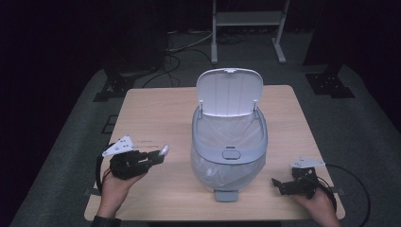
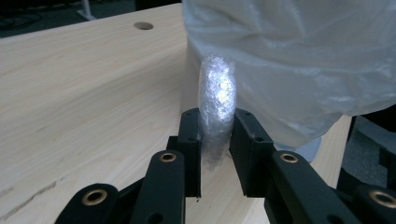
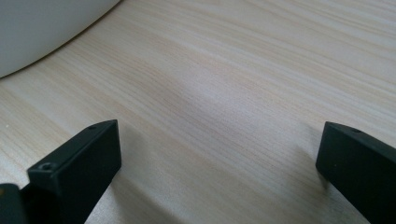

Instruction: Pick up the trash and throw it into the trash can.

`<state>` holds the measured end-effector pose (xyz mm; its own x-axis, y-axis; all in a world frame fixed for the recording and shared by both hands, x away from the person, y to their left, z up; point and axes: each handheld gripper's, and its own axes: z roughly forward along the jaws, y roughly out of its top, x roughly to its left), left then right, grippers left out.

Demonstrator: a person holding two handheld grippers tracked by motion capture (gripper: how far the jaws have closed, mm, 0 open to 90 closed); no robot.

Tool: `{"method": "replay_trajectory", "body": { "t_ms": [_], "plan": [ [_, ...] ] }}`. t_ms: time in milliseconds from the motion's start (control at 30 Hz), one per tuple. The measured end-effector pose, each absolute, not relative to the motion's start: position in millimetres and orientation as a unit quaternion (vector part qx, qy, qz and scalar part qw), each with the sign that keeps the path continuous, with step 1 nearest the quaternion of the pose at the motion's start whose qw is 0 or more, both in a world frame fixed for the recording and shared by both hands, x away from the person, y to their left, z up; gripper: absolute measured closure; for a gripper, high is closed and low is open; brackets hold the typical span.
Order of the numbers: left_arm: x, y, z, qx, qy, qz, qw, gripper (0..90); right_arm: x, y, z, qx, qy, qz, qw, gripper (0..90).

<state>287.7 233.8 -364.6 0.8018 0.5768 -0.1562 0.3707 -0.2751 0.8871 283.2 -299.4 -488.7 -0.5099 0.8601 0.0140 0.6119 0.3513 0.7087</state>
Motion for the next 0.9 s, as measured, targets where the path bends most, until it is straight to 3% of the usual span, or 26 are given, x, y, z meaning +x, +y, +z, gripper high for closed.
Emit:
{"method": "replay_trajectory", "body": {
  "t_ms": [900],
  "plan": [
    [298,216,-303,0.779,0.230,0.077,0.579,73.8,283,-299,-489,0.460,0.801,0.337,0.184,0.0]
  ]
}}
